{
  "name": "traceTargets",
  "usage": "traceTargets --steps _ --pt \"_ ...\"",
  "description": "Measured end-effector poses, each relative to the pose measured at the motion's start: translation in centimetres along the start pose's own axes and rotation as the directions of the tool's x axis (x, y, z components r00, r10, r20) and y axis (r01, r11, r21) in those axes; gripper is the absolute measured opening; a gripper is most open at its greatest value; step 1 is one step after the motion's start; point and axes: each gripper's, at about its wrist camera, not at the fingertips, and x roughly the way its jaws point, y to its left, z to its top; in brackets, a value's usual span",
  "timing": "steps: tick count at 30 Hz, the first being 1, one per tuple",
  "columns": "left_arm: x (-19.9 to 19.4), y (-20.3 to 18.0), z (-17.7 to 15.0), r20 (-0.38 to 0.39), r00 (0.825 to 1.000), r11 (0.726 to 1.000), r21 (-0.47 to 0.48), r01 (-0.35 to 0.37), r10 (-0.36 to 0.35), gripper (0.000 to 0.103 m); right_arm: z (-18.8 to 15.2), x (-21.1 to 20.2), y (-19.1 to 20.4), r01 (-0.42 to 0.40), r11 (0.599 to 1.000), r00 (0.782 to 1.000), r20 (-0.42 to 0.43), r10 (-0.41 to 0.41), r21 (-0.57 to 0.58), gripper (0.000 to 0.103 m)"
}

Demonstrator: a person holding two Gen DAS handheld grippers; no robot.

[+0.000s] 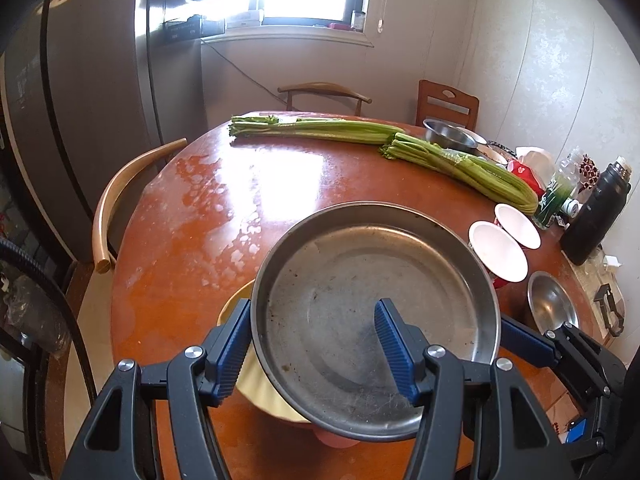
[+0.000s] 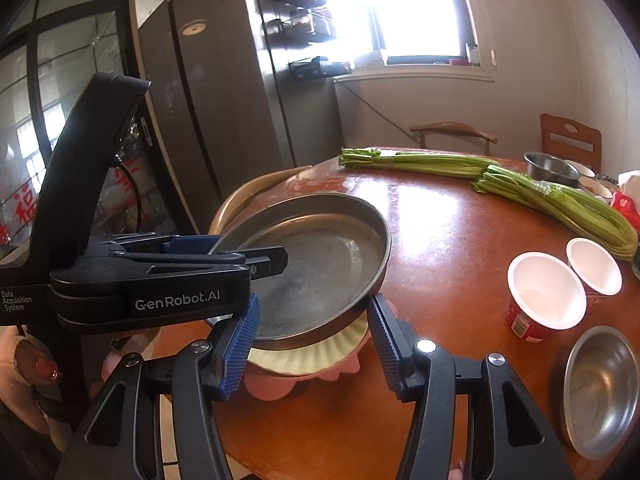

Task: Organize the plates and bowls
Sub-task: 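Carry the steel tray over the yellow plate and lower it onto it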

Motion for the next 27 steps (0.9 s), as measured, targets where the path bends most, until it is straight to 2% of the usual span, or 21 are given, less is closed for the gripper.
traceTargets --steps 12,27 --pt "1.6 1.3 -2.4 -0.045 0.999 1.0 -0.03 -0.011 0.01 0.061 -1.3 2.1 0.4 -0.021 0.999 0.998 -0.053 0.019 -0.03 0.058" --pt "4.6 2.3 -3.2 -0.102 0.994 0.999 -0.037 -0.031 0.027 0.061 -2.8 6.1 -0.7 -0.049 0.999 0.988 -0.15 0.047 -0.014 0.057"
